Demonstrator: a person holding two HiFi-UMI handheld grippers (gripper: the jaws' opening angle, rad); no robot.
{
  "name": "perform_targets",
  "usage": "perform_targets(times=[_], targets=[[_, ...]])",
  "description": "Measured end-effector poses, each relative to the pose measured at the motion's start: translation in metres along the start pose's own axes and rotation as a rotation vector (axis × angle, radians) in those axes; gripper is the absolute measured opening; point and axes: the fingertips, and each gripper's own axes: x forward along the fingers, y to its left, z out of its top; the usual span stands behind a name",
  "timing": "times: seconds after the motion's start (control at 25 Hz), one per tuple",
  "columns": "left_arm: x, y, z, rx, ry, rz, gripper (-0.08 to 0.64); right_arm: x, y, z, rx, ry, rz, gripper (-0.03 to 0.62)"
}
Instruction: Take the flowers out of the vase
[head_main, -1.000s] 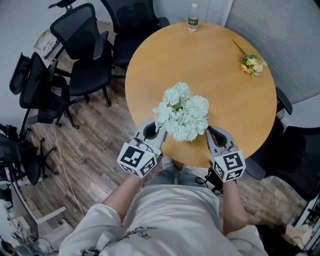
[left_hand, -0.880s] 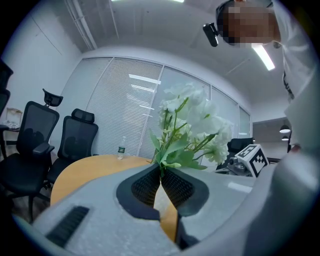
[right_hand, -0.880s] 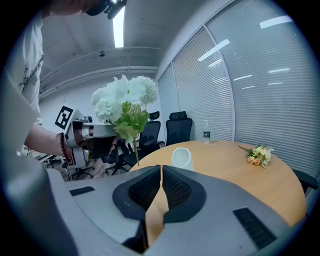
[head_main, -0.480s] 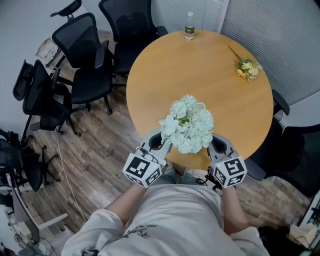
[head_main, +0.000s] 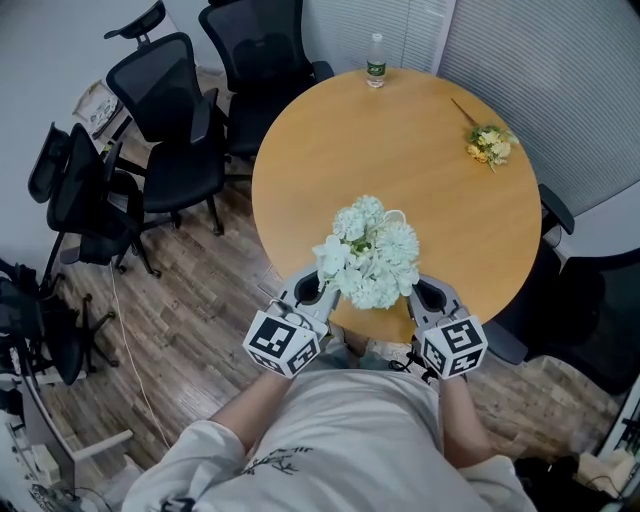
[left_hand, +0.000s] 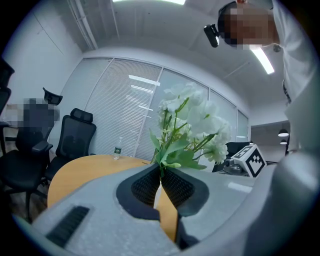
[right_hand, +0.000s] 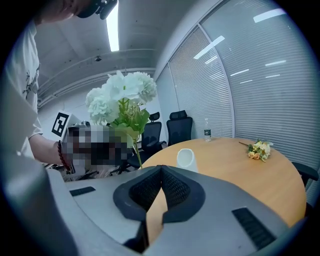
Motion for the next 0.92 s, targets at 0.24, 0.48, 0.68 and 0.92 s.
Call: perform_targets(times=[0.24,0.48,0.68,0.92], targets=[[-0.0008,-0.0005,0.0012,0.003,0.002,-0.001,0.017,0.0018,-0.0016,0.0003,0.003,0.006,-0.004,0.006],[-0.0001,-0.0019,0.003,0.012,0.002,-0.001,0.017,0.0011,-0.0037,0.0038,0.002,0.003,0.0,0.006],[-0.0017,-0.002,0.0036,0.01,0.004,0.001,0.017,0.001,-0.0036,0.0081,-0.004,0.001,0.006,0.006],[-0.0021,-0.0064,0.0014,0.014,0.004,0.001,0.017,-0.0011,-0.0046,0.0047,-0.006,0.004,0.011,0.006]])
